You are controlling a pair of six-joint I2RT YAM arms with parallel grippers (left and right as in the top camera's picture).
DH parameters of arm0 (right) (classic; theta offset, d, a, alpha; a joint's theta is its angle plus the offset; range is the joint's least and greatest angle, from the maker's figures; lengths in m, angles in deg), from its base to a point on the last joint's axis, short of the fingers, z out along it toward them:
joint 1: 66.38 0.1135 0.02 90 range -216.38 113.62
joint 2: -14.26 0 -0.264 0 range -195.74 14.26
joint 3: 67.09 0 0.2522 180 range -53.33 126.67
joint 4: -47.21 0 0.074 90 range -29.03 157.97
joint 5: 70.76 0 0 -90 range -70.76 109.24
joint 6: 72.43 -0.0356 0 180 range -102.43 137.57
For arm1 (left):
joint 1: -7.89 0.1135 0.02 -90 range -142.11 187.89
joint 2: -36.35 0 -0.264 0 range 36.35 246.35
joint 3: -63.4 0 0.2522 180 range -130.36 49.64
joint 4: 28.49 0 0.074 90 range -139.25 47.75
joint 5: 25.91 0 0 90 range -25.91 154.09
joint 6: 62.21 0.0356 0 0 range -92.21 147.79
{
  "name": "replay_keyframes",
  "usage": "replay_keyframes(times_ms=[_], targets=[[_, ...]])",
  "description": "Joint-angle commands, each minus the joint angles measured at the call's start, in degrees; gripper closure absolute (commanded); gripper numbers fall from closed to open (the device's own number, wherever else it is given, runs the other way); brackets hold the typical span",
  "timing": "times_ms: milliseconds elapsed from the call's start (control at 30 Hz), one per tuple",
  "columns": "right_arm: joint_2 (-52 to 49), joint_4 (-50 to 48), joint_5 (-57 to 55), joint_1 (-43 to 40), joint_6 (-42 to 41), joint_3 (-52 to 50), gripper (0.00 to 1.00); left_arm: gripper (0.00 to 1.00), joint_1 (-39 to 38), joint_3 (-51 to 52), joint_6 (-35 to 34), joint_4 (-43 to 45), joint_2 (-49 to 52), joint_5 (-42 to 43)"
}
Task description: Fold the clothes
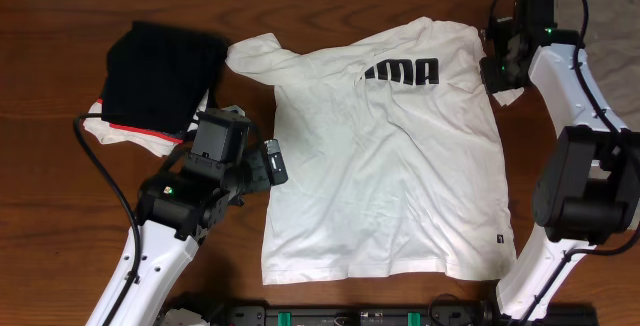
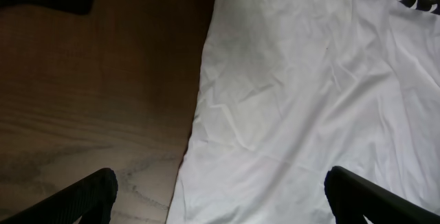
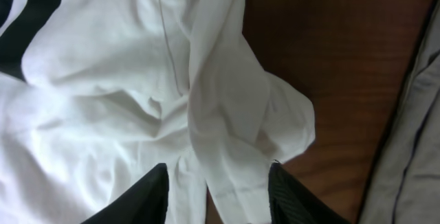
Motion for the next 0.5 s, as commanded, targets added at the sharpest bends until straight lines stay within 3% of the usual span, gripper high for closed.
replay_keyframes(times_ms=[0, 267, 300, 367, 467], targets=[[-0.3, -2.4, 0.5, -0.5, 1.3, -2.8, 0.56, 0.02, 0.2, -0.4, 0.0, -0.1, 0.0, -0.9], [-0.3, -11.8, 0.5, -0.5, 2.0, -8.9, 0.55, 0.02, 0.2, -0.4, 0.0, -0.1, 0.0, -0.9], [-0.3, -12.2, 0.4, -0.5, 2.0, -9.0, 0.58, 0.02, 0.2, -0.4, 0.0, -0.1, 0.0, -0.9], [-0.3, -13.1, 0.2, -0.5, 1.9, -8.9, 0.77, 0.02, 0.2, -0.4, 0.0, -0.1, 0.0, -0.9], [-0.3, -14.4, 0.2, -0.6, 1.9, -8.9, 0.9, 0.02, 0.2, -0.4, 0.0, -0.1, 0.0, -0.9]])
